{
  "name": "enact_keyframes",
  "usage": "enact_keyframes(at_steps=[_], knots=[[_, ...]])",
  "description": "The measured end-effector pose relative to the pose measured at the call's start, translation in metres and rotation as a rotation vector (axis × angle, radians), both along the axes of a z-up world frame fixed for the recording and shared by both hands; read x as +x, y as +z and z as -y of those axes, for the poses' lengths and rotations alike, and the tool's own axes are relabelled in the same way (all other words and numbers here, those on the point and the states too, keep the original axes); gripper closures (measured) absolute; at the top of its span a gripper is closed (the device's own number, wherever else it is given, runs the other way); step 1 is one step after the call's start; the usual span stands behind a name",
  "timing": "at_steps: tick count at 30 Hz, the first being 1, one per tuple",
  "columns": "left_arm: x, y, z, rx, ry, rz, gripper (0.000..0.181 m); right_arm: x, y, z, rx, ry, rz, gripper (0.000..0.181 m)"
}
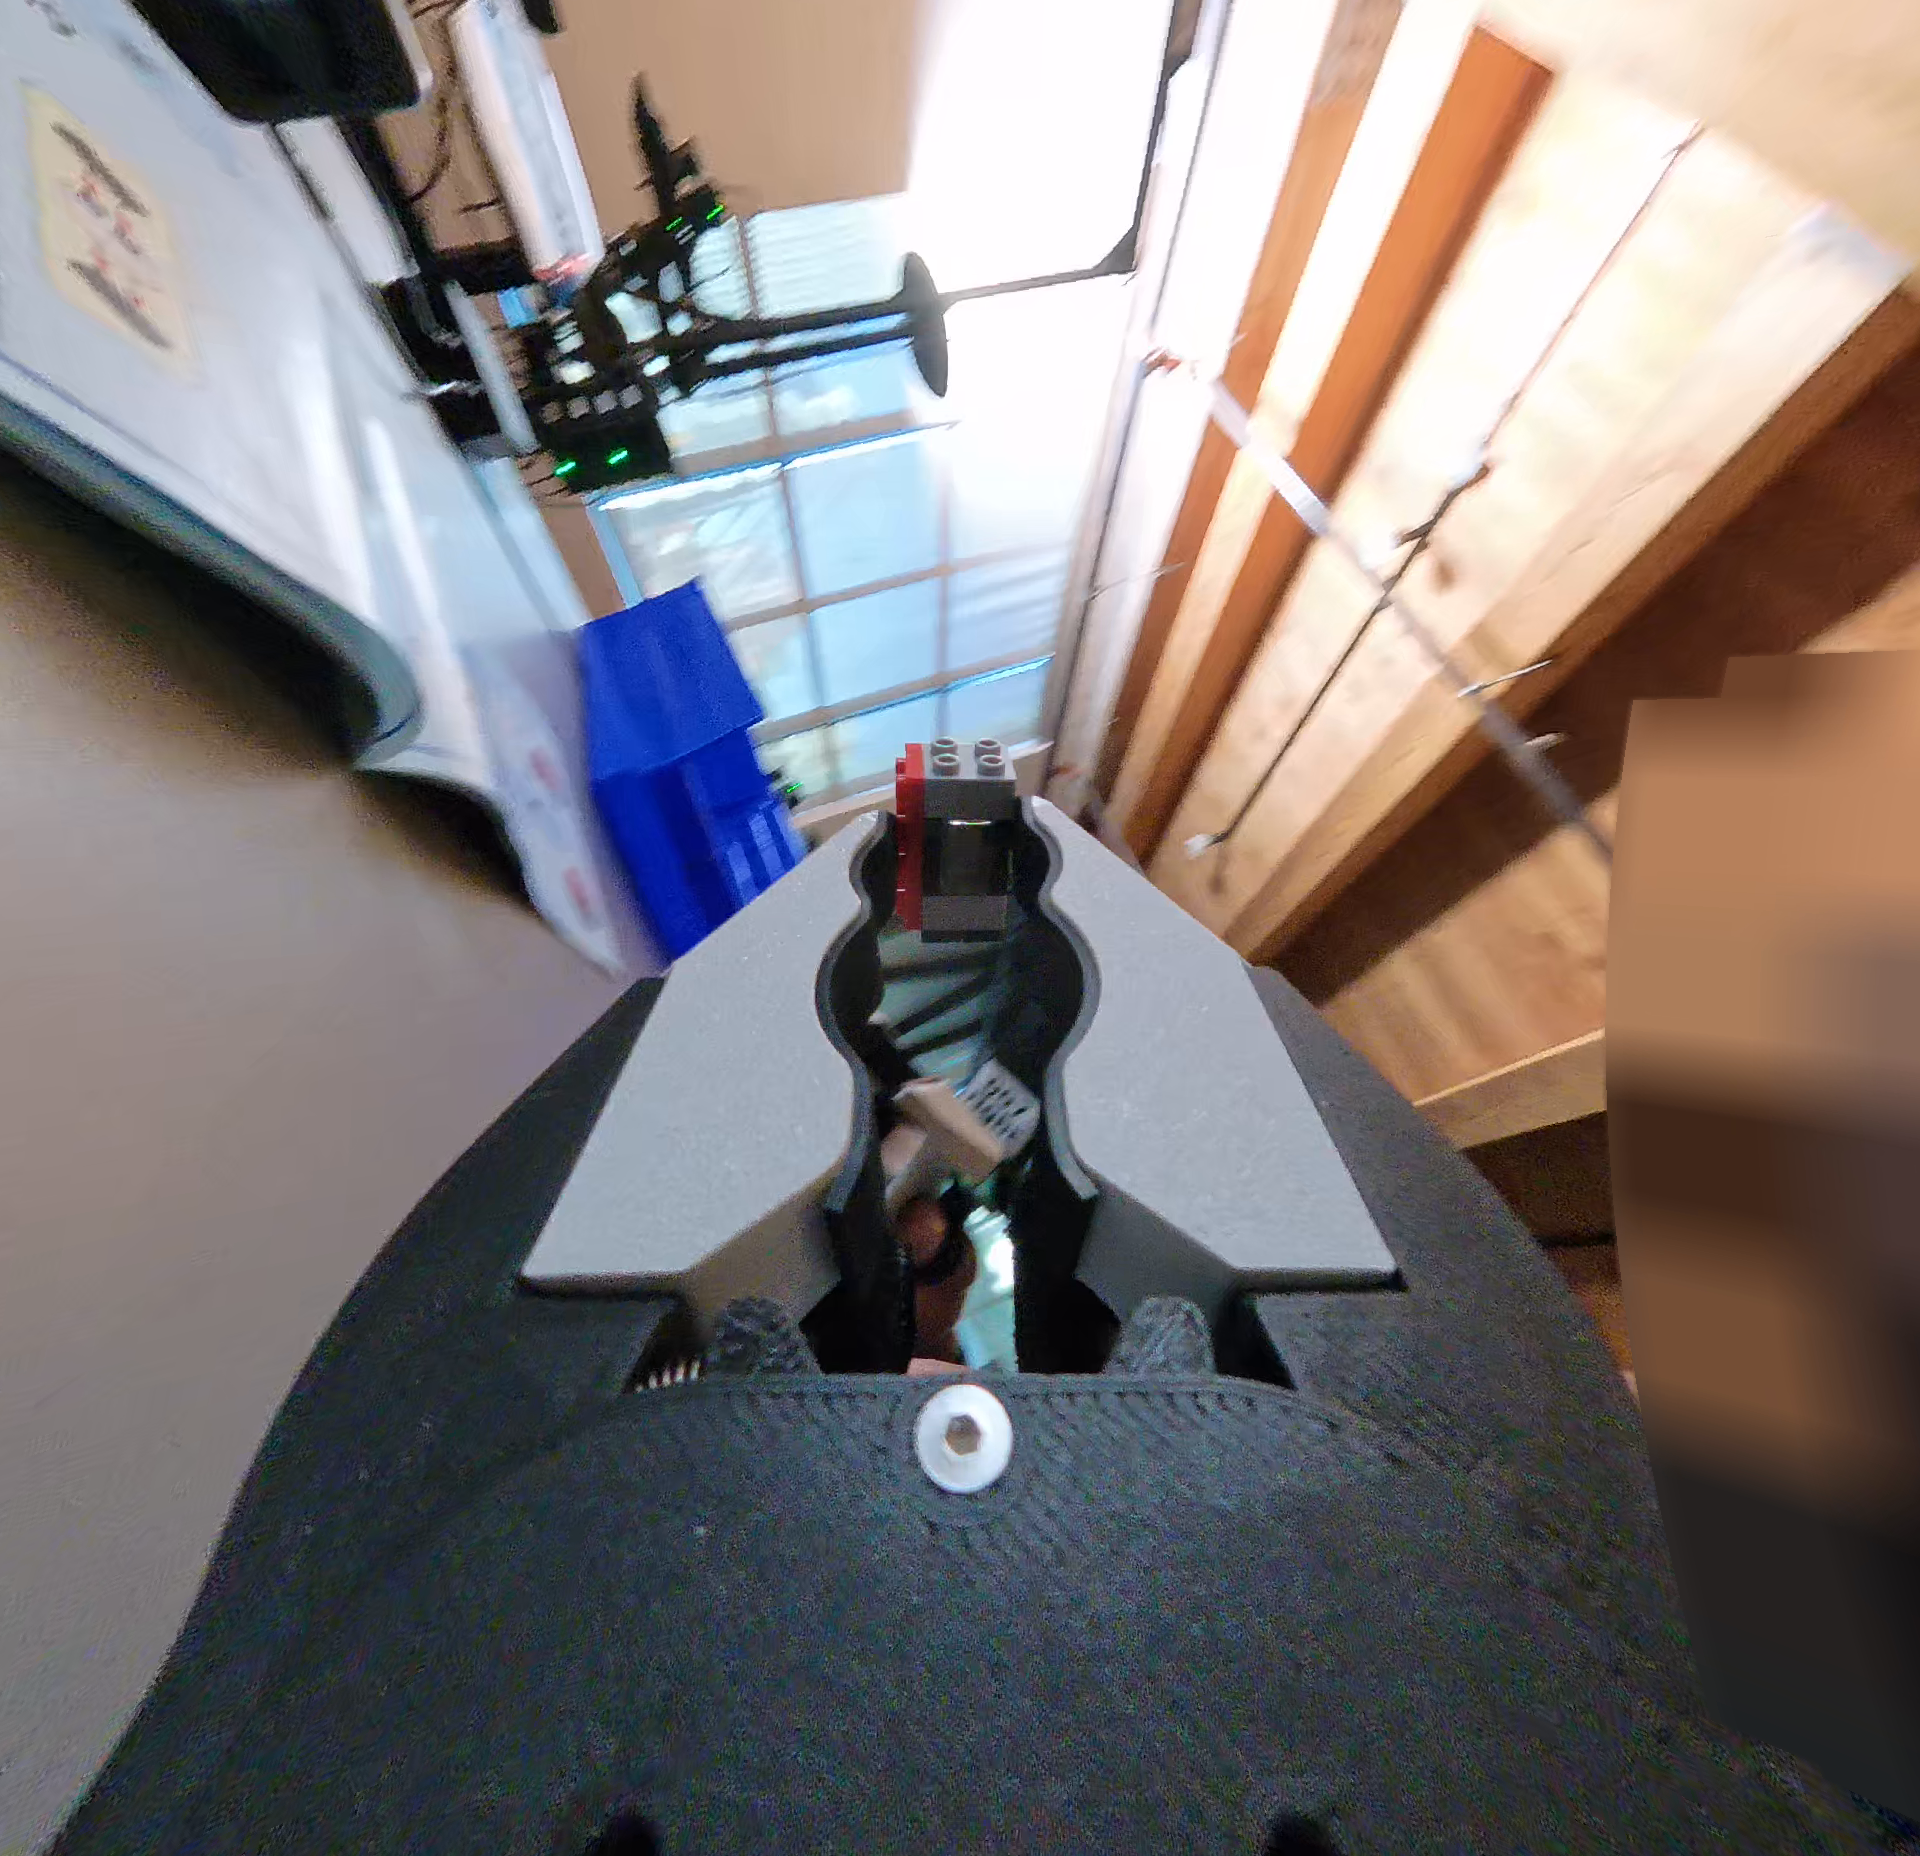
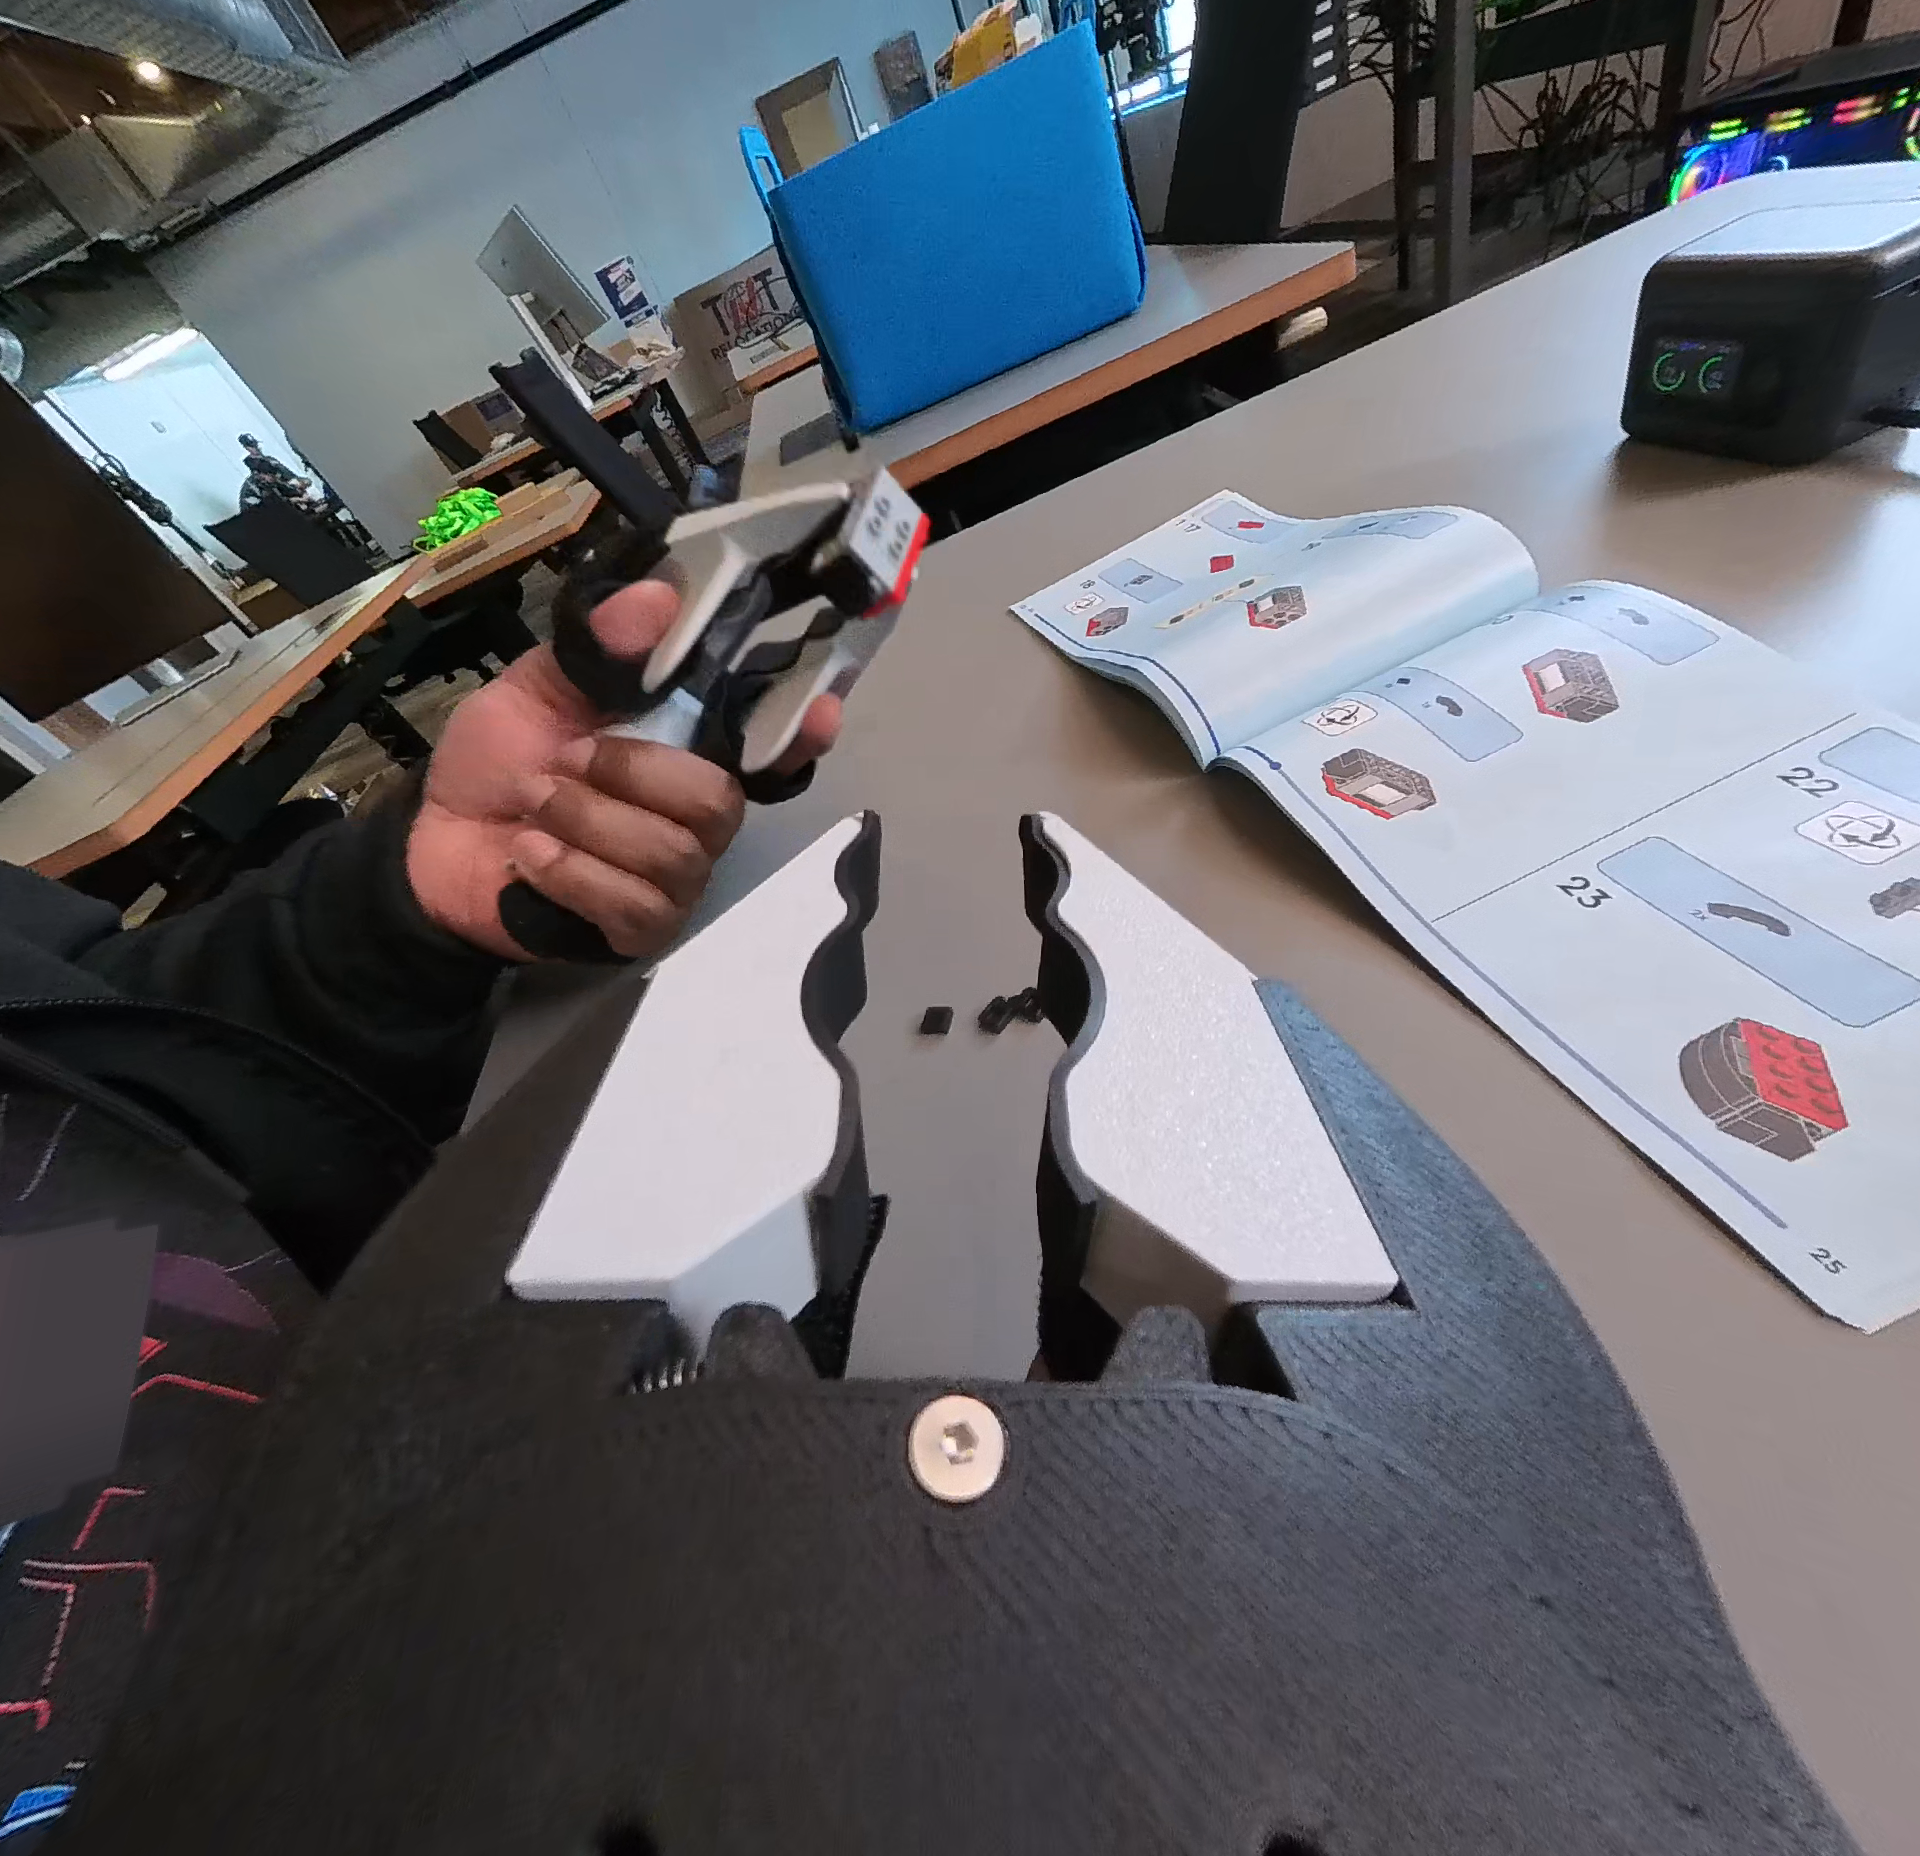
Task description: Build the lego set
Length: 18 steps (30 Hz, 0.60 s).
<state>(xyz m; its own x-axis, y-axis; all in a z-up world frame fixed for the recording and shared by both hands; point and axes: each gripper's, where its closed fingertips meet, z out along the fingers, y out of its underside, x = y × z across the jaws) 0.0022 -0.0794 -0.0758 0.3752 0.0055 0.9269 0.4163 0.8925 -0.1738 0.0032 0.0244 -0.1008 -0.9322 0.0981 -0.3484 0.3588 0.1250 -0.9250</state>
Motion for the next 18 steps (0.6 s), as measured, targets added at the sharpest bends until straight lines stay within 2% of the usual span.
enact_keyframes(at_steps=[7,12,18], knots=[[0.004,-0.041,-0.028,-0.337,-0.138,0.174,0.16,0.004,-0.015,0.0,0.108,0.016,-0.012,0.155],[0.013,-0.053,-0.04,-0.692,-0.194,0.146,0.16,0.007,-0.035,0.003,0.275,0.026,-0.074,0.155],[0.021,-0.047,-0.048,-0.854,-0.243,0.003,0.16,0.006,-0.055,0.011,0.424,0.07,-0.135,0.153]])
